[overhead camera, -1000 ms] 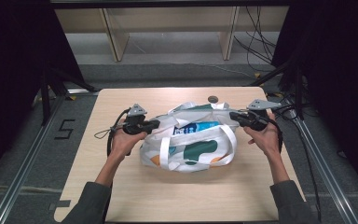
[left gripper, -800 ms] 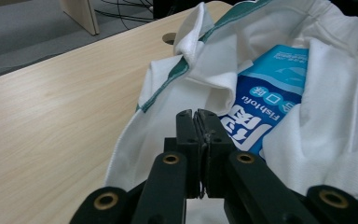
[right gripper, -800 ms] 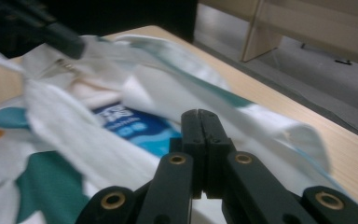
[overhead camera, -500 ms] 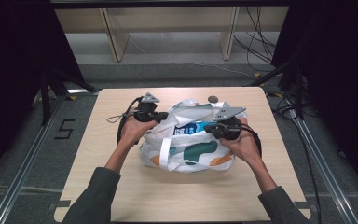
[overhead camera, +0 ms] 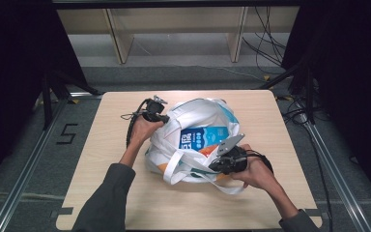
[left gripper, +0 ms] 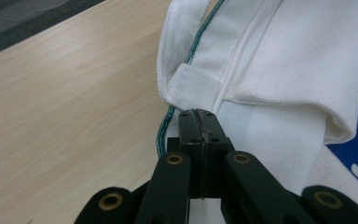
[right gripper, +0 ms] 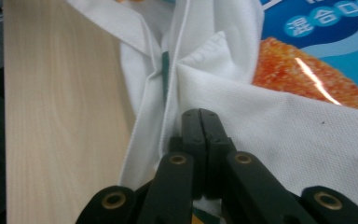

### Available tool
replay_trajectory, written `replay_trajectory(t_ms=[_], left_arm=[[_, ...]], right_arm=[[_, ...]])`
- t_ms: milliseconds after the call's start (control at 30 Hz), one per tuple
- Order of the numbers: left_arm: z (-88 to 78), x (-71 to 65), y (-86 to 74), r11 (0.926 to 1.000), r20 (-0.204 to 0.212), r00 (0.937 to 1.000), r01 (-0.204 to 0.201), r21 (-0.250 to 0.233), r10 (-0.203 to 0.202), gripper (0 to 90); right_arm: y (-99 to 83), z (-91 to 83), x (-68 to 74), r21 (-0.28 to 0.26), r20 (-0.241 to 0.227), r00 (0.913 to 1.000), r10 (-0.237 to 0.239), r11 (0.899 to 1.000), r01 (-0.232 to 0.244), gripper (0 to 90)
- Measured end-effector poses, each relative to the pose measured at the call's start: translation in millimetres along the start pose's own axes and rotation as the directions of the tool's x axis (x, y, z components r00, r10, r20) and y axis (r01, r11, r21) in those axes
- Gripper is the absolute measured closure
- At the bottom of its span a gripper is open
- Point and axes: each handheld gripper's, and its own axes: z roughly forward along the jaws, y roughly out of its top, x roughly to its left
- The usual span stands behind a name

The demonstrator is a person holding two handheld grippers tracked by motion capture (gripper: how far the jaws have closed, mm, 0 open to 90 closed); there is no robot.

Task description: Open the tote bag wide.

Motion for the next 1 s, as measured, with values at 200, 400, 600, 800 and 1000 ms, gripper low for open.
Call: replay_trajectory(t_ms=[200,400,600,800,1000], left_arm=[[-30.9,-23.1,7.1,0.9944,0.060,0.9946,-0.081,-0.068,0.085,89.4],[-27.9,-51.7,9.9,0.9856,0.139,0.9758,-0.167,-0.024,0.169,88.2],[-10.2,-32.6,-6.9,0.9792,0.055,0.9824,-0.183,0.087,0.179,89.0],[-1.5,-24.8,-9.7,0.9452,-0.059,0.9587,-0.262,0.194,0.278,89.4],[-1.4,-20.8,-8.8,0.9465,-0.072,0.9585,-0.258,0.194,0.276,89.4]], right_arm=[[13.8,-22.4,-10.9,-0.131,0.107,0.9942,0.014,0.991,0.000,90.0],[35.0,-28.3,-39.7,-0.162,0.304,0.9501,0.071,0.987,-0.022,90.0],[10.8,-24.1,-42.9,-0.055,0.236,0.9673,0.093,0.995,-0.082,90.0],[-9.4,-30.9,-32.0,0.034,0.188,0.9766,0.104,0.993,-0.112,90.0],[-23.7,-24.6,-18.1,0.084,0.102,0.9896,0.102,0.990,-0.111,90.0]])
